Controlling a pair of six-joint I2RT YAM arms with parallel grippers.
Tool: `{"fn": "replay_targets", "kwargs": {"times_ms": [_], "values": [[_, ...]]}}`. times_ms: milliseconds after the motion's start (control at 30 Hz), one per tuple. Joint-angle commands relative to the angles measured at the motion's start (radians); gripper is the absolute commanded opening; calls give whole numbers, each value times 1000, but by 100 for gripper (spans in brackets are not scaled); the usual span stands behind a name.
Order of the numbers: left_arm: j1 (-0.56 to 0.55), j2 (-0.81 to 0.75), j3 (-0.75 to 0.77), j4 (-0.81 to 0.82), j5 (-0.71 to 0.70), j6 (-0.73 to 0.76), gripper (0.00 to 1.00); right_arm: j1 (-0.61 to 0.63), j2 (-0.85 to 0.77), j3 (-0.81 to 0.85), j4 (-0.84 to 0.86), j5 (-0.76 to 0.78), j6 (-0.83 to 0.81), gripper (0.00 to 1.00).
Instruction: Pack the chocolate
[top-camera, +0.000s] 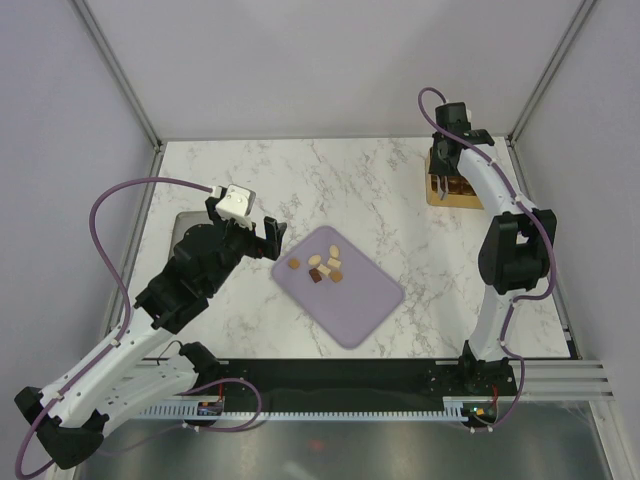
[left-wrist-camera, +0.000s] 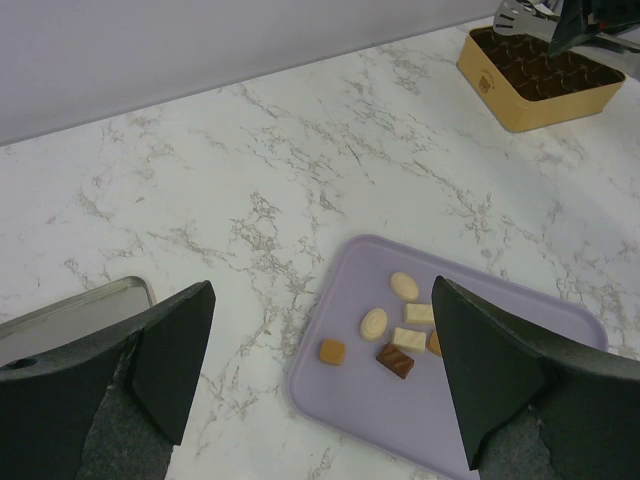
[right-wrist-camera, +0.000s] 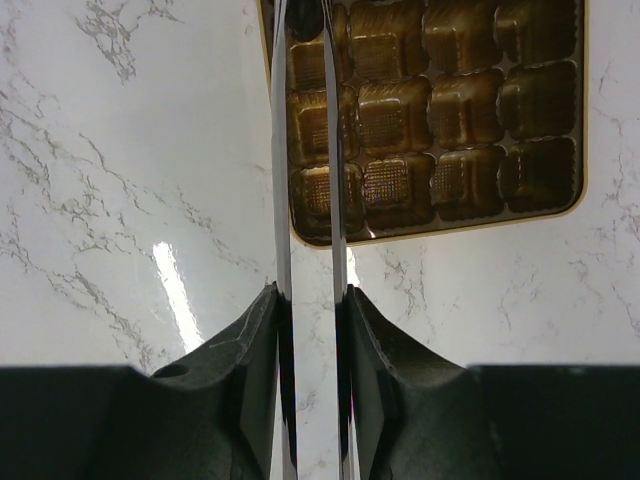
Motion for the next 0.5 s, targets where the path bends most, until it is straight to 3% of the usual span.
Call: {"fn": "replay_targets", "kwargs": {"times_ms": [0,467], "values": [[-3,-6,-1,32,-23,30,97,-4,-4,37,16,-7,6,37],[-3,-4,-1,31,-22,30,97,-12,19,-14,18,5,13,40]]}}
